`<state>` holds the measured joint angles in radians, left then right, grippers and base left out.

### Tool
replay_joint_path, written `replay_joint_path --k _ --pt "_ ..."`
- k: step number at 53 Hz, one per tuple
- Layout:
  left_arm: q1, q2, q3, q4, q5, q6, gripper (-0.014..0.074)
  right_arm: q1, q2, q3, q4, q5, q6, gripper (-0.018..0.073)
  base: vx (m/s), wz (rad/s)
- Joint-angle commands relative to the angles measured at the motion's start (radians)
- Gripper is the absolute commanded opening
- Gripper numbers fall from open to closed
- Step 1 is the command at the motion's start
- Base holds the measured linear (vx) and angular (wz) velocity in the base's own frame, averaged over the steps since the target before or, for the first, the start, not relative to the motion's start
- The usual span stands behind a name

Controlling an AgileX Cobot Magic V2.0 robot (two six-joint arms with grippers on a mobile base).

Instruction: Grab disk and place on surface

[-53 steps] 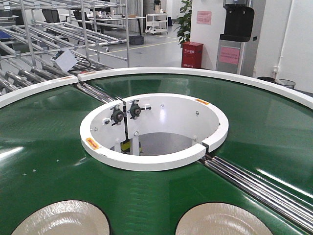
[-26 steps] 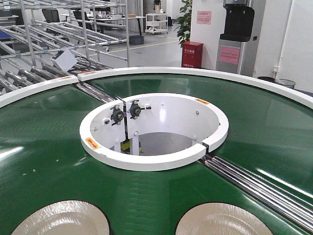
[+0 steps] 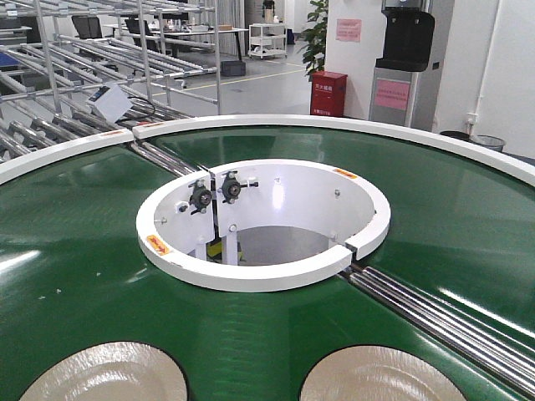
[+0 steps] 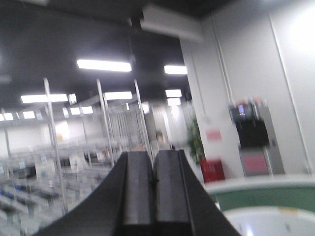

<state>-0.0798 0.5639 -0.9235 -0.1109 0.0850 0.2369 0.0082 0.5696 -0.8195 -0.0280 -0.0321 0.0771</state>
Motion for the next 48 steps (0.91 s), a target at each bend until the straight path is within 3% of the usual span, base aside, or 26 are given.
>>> replay_joint_path --k 1,18,26,32,41,48 --pt "-0.005 0.14 -0.062 -0.007 0.002 -0.007 -0.0002 -0.004 0.133 -0.079 -0.003 -0.049 0.003 -0.0009 0.0 0.0" --pt "-0.005 0.339 -0.059 -0.013 -0.027 -0.006 0.0009 -0.004 0.311 -0.088 -0.003 -0.048 0.003 0.0001 0.0 0.0" --pt "-0.005 0.354 -0.059 -0.013 -0.032 -0.006 0.0069 -0.004 0.31 -0.088 -0.003 -0.045 0.003 0.0075 0.0 0.0" --pt "-0.005 0.357 -0.059 -0.011 -0.032 -0.005 0.0177 -0.004 0.304 -0.088 -0.003 -0.045 0.003 0.0199 0.0 0.0" --pt "-0.005 0.357 -0.059 0.006 -0.032 -0.002 0.0449 -0.004 0.304 -0.088 -0.001 -0.044 0.003 0.0542 0.0 0.0" --pt "-0.005 0.367 -0.059 0.005 -0.035 -0.002 0.0616 -0.004 0.304 -0.088 0.001 -0.047 0.003 0.0721 0.0 0.0"
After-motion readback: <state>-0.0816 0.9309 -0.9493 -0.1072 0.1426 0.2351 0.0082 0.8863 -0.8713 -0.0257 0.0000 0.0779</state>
